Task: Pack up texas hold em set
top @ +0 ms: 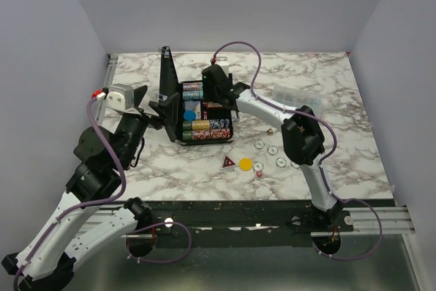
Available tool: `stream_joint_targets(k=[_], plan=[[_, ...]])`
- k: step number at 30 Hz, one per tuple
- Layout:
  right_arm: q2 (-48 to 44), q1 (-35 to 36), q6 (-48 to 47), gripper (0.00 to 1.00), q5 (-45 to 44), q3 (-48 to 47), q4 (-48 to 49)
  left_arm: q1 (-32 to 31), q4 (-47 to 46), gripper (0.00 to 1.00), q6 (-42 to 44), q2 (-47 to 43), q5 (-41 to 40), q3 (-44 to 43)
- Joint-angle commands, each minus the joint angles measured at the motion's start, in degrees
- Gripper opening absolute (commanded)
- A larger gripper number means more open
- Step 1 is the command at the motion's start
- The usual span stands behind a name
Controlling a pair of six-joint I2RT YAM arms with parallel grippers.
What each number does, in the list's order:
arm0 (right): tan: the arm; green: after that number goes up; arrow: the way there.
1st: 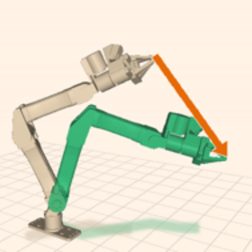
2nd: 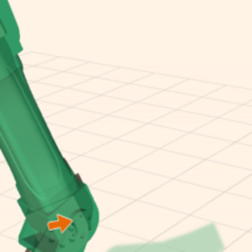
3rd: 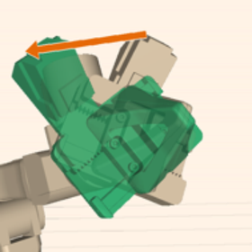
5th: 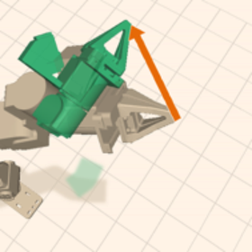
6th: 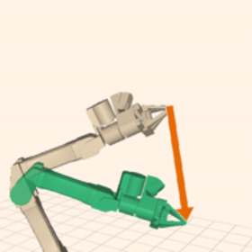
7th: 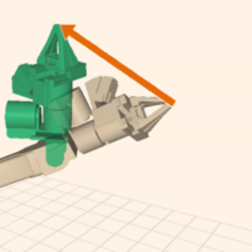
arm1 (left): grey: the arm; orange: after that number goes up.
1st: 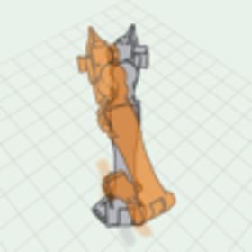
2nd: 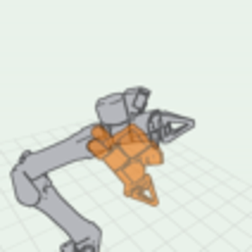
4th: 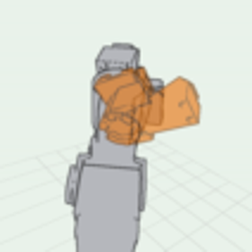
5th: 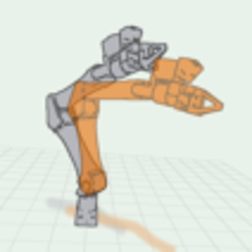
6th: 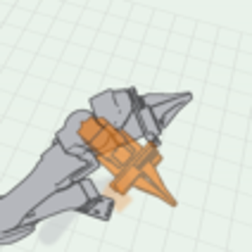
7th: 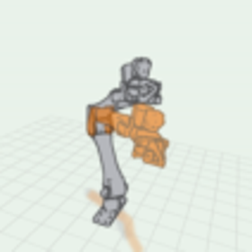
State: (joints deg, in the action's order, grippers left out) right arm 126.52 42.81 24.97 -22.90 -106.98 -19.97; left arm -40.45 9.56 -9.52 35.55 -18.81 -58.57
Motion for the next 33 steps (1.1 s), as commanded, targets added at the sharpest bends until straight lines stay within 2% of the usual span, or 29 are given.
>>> stream_joint_targets(k=[1,28,33], plan=[[3.0,1.2,-1.4,0.36,-8.5,-3.4,-5.4,0.1,1.3,0.98,-0.6,0.8,1.4,-0.8],[4.9,1.3,-2.1,0.40,4.5,-1.6,-4.6,0.1,1.6,0.99,-0.9,2.6,2.4,-1.1],[7.5,1.2,0.0,0.40,5.8,-6.0,-10.5,0.2,1.8,0.98,-0.9,3.0,2.8,-1.2]])
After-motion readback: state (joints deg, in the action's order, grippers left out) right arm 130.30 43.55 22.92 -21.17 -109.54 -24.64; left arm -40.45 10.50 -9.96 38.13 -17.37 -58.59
